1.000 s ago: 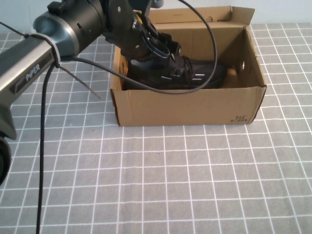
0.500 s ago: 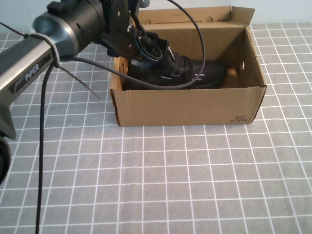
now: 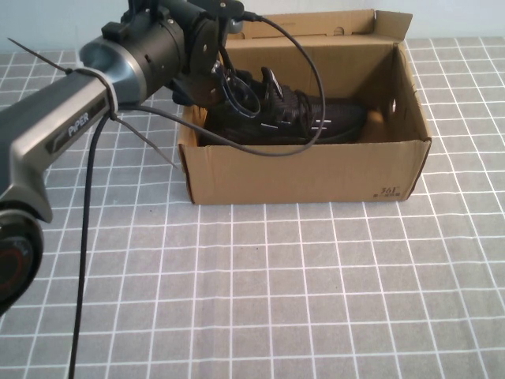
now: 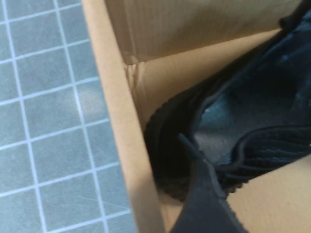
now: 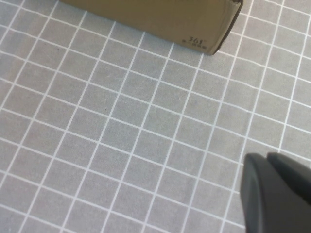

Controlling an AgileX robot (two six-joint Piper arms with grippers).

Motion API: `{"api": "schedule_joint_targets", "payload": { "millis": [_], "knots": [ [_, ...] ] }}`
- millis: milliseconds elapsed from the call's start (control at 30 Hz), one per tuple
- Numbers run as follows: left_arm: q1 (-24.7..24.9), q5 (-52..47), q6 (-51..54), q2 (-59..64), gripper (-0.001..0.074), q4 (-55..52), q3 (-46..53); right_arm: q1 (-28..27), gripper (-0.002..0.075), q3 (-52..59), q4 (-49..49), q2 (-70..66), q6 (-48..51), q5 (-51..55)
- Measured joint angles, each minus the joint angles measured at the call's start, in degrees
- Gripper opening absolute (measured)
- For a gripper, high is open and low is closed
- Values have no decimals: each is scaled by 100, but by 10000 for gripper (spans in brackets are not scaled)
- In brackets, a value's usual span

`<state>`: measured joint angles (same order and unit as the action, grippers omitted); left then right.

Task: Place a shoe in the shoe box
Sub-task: Place the shoe in the shoe box

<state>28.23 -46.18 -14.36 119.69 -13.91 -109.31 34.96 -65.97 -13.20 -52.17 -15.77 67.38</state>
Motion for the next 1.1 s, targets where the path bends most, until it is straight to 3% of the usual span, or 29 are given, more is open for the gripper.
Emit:
{"api": "schedule_joint_targets", "payload": {
  "millis": [1100],
  "knots": [
    [18,586,-880,513,400,-893,0,0,-16,0,278,0,285,-8]
  ]
}}
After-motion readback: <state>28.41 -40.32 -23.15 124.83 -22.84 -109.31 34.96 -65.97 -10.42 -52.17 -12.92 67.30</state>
